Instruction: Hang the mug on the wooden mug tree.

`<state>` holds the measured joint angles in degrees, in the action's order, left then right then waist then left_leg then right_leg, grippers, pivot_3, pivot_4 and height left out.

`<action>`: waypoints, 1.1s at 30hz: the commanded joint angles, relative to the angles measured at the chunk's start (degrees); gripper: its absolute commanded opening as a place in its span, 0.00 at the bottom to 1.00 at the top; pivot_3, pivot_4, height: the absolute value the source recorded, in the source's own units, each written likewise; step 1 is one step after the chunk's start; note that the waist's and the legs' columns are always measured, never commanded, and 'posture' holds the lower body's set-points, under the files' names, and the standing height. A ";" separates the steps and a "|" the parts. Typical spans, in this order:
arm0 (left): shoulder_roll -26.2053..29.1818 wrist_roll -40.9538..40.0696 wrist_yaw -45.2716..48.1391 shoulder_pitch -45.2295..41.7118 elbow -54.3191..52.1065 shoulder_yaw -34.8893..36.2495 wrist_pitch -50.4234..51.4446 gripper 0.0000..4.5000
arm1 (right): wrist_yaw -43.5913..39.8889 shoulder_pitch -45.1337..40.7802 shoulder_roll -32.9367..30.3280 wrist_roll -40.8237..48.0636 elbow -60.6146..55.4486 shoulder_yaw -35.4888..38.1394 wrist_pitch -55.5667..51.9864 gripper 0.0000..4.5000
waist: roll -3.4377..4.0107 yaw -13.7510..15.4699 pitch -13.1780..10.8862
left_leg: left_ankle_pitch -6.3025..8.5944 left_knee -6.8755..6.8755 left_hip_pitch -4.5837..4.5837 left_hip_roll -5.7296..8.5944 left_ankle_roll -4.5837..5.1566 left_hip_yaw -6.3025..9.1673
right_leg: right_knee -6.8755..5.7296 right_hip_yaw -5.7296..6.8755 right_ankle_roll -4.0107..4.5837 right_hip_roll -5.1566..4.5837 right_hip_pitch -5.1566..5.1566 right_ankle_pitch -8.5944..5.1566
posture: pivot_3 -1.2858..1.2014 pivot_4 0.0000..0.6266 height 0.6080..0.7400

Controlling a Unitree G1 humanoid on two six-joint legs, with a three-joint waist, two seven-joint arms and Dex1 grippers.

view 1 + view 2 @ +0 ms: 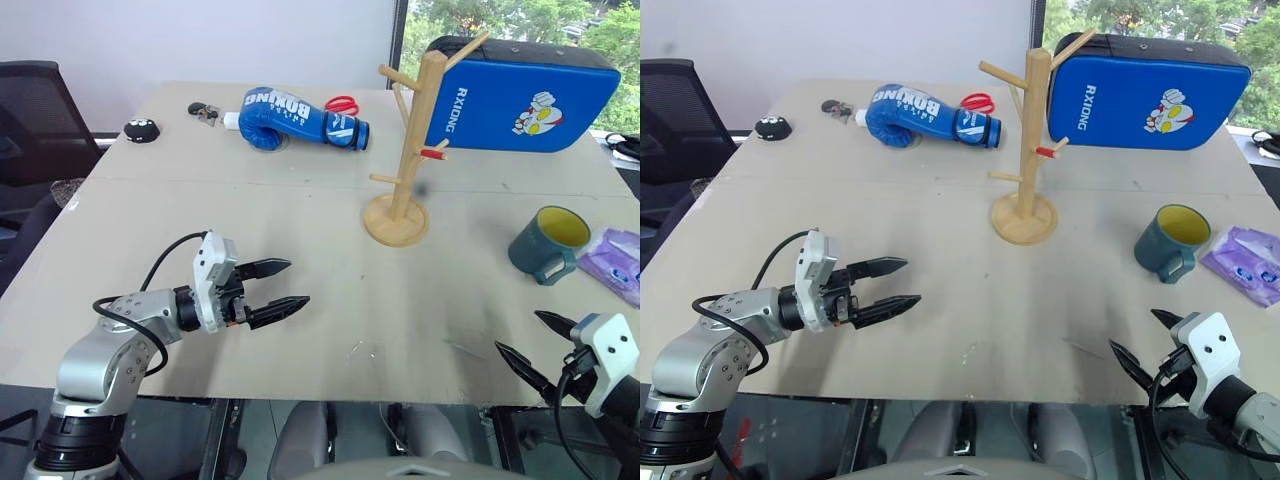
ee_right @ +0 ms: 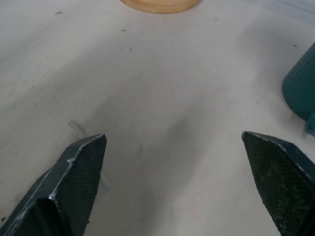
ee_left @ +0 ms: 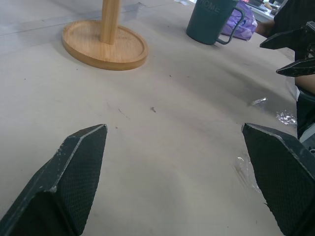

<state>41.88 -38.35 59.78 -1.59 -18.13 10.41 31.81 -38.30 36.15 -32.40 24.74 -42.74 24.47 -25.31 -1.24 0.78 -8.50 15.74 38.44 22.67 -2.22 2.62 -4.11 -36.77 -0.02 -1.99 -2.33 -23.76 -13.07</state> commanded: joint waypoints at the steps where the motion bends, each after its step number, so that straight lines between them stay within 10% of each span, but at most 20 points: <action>1: 0.62 -1.80 1.23 -1.90 -0.34 0.63 0.16 1.00 | 2.18 -1.05 1.80 -0.34 -1.53 -1.38 1.15 0.99 | 0.00 0.01 0.00 | 0.00 0.00 0.00 0.00 0.00 0.00 | 0.00 0.00 0.00 0.00 0.00 0.00 | 0.52 0.24 1.00; 20: 4.62 -8.05 17.24 -13.93 -1.54 -2.85 1.63 1.00 | 35.91 -16.78 23.36 -18.24 -0.78 -9.82 -5.18 0.99 | 0.14 -0.22 0.01 | -0.04 0.08 -0.01 -0.01 -0.06 -0.02 | -0.05 -0.09 -0.05 0.10 -0.02 -0.03 | 0.52 0.24 1.00; 33: 4.51 -9.01 13.72 -14.60 -4.04 -1.93 2.73 1.00 | 44.33 -27.79 25.04 -25.20 5.48 -8.88 -11.69 0.99 | 0.15 -0.30 0.00 | -0.18 0.04 0.06 0.02 -0.29 -0.04 | -0.03 -0.16 0.00 0.16 -0.05 0.00 | 0.52 0.24 1.00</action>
<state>45.85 -45.90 74.13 -15.70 -19.79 6.63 34.65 4.87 9.23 -7.12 0.42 -36.54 14.07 -37.10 -1.08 0.48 -8.50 15.57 38.48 22.72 -2.20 2.35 -4.14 -36.81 -0.18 -1.99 -2.16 -23.82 -13.07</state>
